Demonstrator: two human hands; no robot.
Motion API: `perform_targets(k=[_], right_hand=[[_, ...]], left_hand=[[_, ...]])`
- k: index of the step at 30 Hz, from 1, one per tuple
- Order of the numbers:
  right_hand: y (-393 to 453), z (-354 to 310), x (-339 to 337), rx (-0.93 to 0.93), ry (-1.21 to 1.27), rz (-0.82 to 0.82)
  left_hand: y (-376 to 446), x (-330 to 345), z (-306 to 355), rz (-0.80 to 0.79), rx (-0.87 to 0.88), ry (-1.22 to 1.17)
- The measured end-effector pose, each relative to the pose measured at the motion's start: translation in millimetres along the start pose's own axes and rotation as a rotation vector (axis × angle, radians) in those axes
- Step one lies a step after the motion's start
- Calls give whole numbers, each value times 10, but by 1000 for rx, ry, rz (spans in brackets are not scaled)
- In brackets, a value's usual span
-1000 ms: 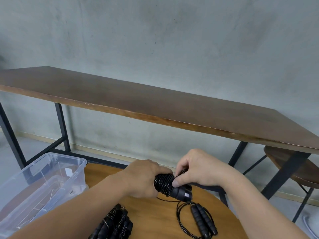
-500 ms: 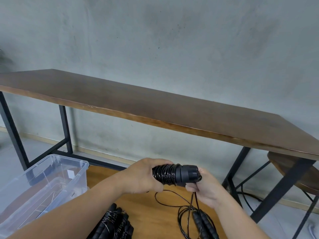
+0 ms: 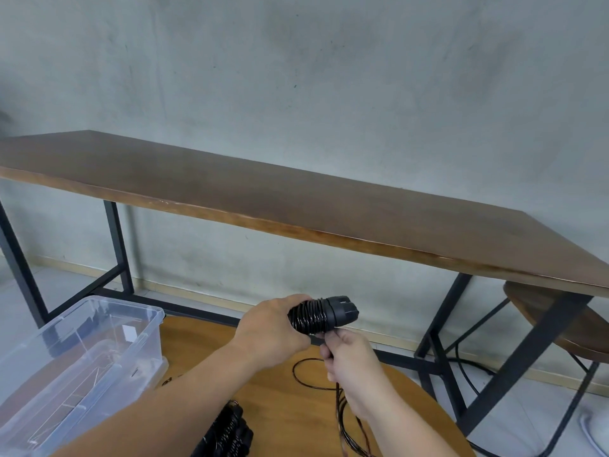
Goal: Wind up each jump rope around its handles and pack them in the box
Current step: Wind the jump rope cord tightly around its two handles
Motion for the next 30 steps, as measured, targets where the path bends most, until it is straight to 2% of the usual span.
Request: perform_targets(k=[4,10,18,24,30], right_hand=[[-33,-38,31,41,-360,-42],[-95,-272,-41,-23,-913,-128],[-196,-620,-60,-106,-1420,-271],[-284,-922,-1,-163,-1517,-497],[-148,-1008,-163,-75,-1171,-628]], left_hand=[[20,13,13,87,-14,195],[40,15,-62,75,-10,406],[-15,97,-24,-54,34,548],[-150,164,106,-310,117,530],[-236,112,203,-512,126,309]])
Point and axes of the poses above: each hand's wrist, its own y-axis towards the middle knuckle, its own x-axis out of the palm, z = x × y, the point moved 5 cm from there along y, towards the middle knuckle, and after that the axes turned 8 degrees about -z, right-handed, at the moved point
